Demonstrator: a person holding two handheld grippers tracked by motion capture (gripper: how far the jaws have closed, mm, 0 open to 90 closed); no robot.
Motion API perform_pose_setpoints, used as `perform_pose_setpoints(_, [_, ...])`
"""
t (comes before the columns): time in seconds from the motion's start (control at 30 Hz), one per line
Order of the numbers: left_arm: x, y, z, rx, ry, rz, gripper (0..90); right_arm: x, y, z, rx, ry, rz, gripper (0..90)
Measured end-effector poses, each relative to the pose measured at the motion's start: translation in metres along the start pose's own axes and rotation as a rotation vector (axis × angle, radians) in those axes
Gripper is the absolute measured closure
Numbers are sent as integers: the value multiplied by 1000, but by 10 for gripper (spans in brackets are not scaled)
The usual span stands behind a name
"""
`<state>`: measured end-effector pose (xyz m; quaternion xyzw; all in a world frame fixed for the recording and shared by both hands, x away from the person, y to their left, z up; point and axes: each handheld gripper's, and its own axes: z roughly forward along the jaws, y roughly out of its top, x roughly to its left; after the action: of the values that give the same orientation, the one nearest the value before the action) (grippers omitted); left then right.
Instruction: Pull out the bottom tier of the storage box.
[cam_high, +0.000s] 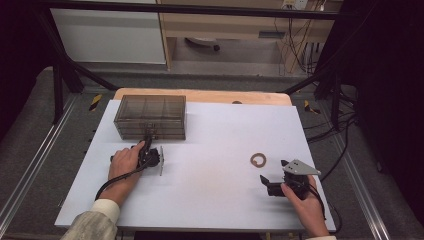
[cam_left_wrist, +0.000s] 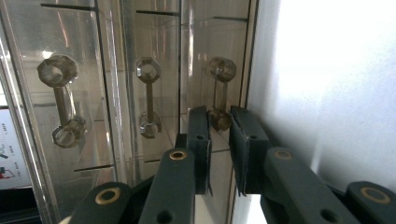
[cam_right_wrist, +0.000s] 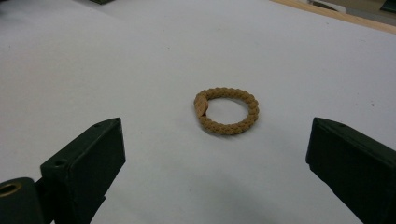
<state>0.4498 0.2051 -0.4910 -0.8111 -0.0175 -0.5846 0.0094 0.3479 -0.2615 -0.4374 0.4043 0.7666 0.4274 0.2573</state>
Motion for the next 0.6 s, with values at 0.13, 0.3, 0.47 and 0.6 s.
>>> perform_pose_setpoints(0.13, [0, 1, 0, 10, 4, 4, 787, 0, 0, 0, 2, -1, 1, 50])
perform_pose_setpoints(0.3, [-1, 0, -2, 4, 9, -4, 791, 0, 0, 0, 2, -1, 2, 50])
perform_pose_setpoints(0.47, [-2, 1, -7, 7, 5, -10, 793, 0, 0, 0, 5, 1, 2, 49])
perform_pose_setpoints(0.6, [-4, 1, -12, 10, 2, -12, 793, 0, 0, 1, 4, 1, -3, 49])
